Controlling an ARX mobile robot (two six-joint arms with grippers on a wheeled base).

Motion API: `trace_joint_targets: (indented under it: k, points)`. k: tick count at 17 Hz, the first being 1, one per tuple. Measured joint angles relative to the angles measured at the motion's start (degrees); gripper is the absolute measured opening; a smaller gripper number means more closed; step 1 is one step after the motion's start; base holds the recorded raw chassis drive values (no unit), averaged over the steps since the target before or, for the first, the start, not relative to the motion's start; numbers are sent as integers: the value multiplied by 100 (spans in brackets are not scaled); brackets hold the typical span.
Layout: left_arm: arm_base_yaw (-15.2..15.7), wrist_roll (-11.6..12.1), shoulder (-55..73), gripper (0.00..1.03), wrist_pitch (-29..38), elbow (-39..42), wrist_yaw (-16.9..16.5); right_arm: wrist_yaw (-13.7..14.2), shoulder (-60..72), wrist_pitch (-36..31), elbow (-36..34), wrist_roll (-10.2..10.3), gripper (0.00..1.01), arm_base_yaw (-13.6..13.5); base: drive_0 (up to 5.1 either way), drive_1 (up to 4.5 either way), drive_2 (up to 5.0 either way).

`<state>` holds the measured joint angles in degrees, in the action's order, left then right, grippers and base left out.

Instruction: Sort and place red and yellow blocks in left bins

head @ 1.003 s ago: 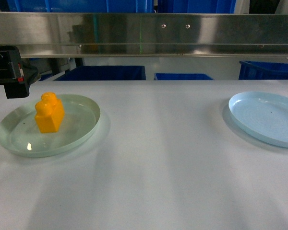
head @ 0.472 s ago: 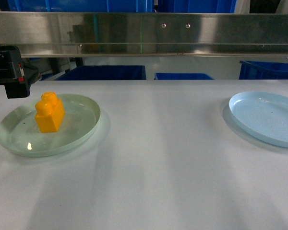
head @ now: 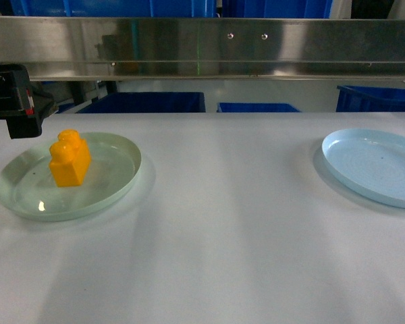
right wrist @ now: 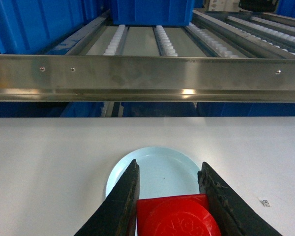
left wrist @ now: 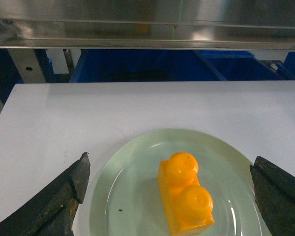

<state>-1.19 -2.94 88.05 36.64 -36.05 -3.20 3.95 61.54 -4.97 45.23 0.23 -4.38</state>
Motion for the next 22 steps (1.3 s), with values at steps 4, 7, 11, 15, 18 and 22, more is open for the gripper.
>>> trace_joint_targets:
  k: [4, 7, 11, 15, 18, 22]
  points:
    - [0, 0, 0, 98, 0, 0, 0, -118, -11, -96, 0, -98, 29, 13, 0, 0, 0]
    - [-2, 0, 0, 98, 0, 0, 2, -116, -11, -96, 0, -131, 29, 13, 0, 0, 0]
    - [-160, -129, 549, 98, -643, -680, 382, -116, -11, -96, 0, -133, 29, 13, 0, 0, 0]
    - [-402, -267, 1504, 98, -1403, -1797, 793, -118, -11, -96, 0, -133, 29, 13, 0, 0, 0]
    - [-444, -319, 1906, 98, -1886, -2140, 857, -116, -11, -96, 0, -133, 29, 13, 0, 0, 0]
    - [-651, -326, 2074, 98, -2153, -2138, 1086, -118, -11, -92, 0, -133, 29, 13, 0, 0, 0]
